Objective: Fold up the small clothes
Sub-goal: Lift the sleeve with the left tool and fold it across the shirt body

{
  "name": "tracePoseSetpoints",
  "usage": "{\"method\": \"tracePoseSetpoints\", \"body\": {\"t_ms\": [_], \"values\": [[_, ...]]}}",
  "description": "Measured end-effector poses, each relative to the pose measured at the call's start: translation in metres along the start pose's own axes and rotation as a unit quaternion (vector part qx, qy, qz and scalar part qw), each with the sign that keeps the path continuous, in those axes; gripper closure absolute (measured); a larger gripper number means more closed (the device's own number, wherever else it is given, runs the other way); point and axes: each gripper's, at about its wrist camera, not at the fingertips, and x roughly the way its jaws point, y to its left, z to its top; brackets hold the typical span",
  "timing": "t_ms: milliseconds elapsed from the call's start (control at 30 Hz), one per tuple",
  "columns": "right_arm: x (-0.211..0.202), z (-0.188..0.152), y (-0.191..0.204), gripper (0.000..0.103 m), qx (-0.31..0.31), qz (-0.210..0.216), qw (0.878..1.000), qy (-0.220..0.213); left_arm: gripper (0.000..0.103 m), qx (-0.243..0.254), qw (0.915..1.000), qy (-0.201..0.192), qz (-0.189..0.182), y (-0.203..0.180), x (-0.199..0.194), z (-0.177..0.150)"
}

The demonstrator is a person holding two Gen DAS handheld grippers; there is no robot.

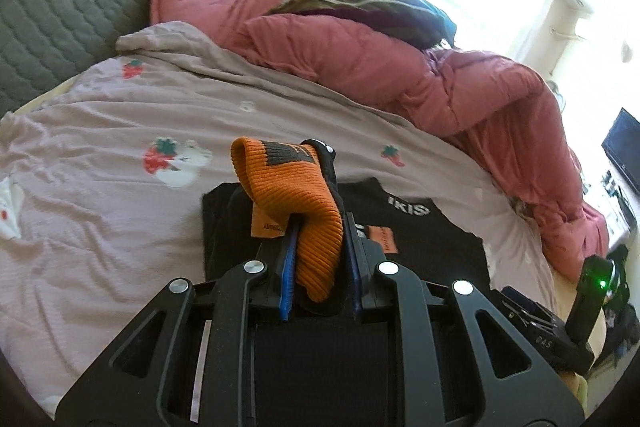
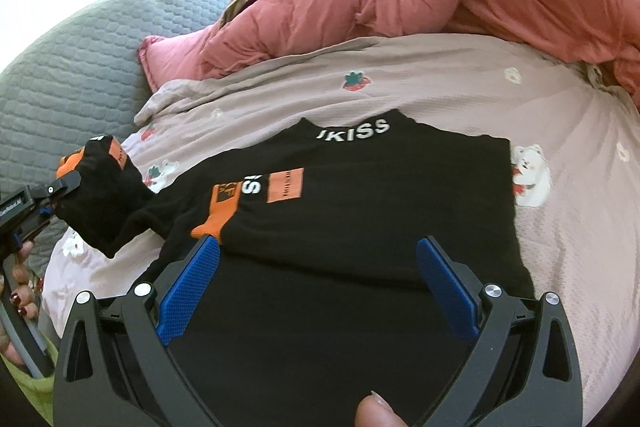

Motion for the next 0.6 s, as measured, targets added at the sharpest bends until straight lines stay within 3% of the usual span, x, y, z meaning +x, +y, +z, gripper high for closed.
{"method": "tracePoseSetpoints", "body": {"t_ms": [600], "values": [[-0.024, 0.002, -0.059, 0.005, 0.05, -0.033, 0.998, -0.024, 0.09, 0.074, 0.9944, 0.069, -0.031, -0.07, 0.054, -0.041]]}}
